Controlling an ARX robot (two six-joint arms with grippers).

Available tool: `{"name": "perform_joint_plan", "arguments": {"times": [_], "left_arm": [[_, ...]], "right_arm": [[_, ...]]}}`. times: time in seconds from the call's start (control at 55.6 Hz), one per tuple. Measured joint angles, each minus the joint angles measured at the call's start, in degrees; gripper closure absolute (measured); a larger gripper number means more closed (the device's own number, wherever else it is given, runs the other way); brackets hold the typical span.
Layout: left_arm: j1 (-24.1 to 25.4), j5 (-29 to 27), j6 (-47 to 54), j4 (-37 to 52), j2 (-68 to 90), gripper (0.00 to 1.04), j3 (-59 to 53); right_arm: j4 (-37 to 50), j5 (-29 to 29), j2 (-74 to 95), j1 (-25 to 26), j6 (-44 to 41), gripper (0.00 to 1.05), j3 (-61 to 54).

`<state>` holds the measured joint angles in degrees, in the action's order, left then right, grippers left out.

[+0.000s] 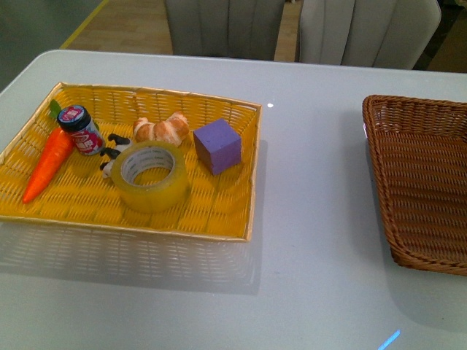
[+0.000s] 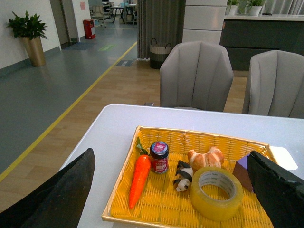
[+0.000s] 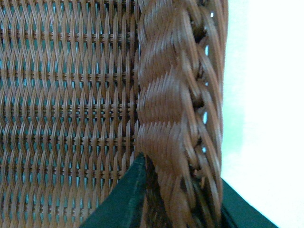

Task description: Move tape to another basket

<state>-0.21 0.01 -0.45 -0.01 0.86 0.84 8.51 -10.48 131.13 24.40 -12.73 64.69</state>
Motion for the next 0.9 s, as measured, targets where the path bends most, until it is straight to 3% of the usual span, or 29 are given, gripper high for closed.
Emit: {"name": "perform_joint_plan", "arguments": {"times": [0.162, 0.899], "left_arm": [[0.0, 0.0, 0.0, 0.0, 0.0, 0.09, 0.0], [0.0, 0.0, 0.0, 0.0, 0.0, 0.09, 0.0]], "right_arm": [[0.04, -2.71, -2.19, -2.01, 4.17, 1.0, -1.99], [3.63, -3.02, -5.29, -17.75, 14.97, 1.01, -8.5]]}}
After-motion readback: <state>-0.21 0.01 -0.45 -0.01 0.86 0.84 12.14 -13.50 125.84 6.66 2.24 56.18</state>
